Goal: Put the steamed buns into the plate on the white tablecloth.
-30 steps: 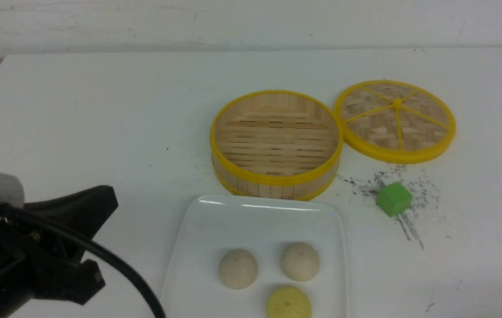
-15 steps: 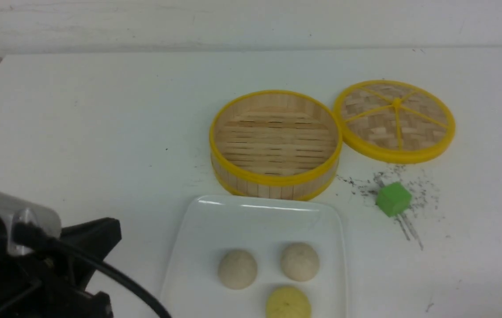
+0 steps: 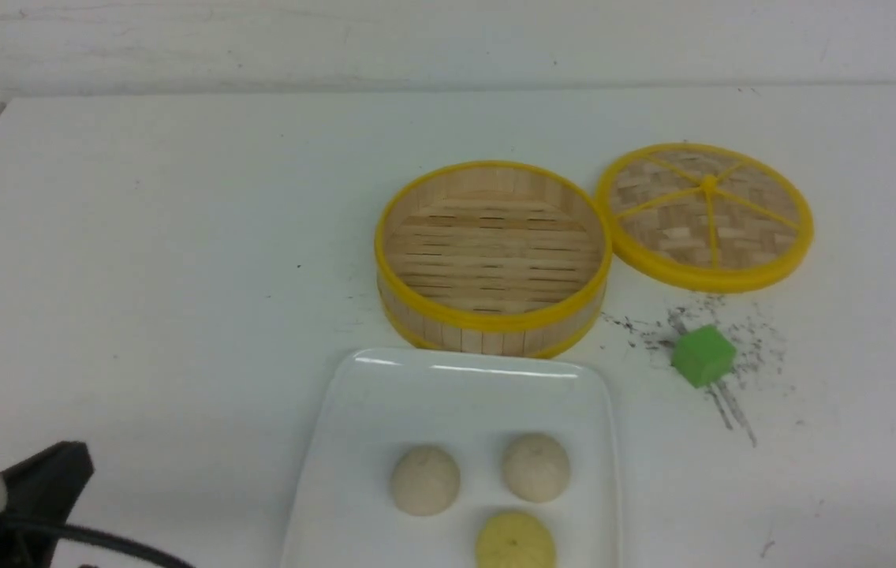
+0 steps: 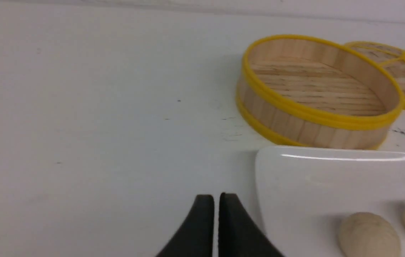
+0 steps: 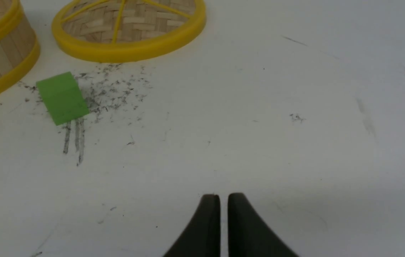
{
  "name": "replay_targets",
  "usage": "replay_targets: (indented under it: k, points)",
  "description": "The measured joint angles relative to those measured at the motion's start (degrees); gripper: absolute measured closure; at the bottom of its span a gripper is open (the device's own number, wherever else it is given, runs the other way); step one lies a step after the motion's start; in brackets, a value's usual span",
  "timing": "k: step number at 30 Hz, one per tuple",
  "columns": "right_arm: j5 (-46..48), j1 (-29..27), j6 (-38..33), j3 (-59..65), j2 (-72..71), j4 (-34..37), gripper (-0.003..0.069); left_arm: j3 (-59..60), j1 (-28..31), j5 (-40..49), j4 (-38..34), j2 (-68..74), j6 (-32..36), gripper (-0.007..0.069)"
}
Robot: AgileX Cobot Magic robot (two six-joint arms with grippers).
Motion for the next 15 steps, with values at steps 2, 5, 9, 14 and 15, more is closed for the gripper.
replay_targets:
  k: [2, 5, 9, 14, 15]
  points:
    - [0.00, 0.00, 0.00, 0.00, 0.00, 0.05, 0.0599, 3.05, 4.63, 1.54, 0.61, -5.61, 0.13, 0.0574]
    - [0.00, 0.00, 0.00, 0.00, 0.00, 0.05, 0.0596, 6.54, 9.79, 4.50, 0.80, -11.76, 0.13, 0.0572]
    - [0.00, 0.00, 0.00, 0.00, 0.00, 0.05, 0.0594, 9.27, 13.86, 7.59, 0.87, -16.53, 0.13, 0.0571]
    - [0.00, -0.01, -0.05, 0.00, 0.00, 0.05, 0.0585, 10.02, 16.33, 11.44, 0.81, -19.10, 0.15, 0.0570]
    - [0.00, -0.01, -0.05, 0.00, 0.00, 0.05, 0.0582, 10.02, 16.46, 12.81, 0.81, -19.11, 0.20, 0.0570]
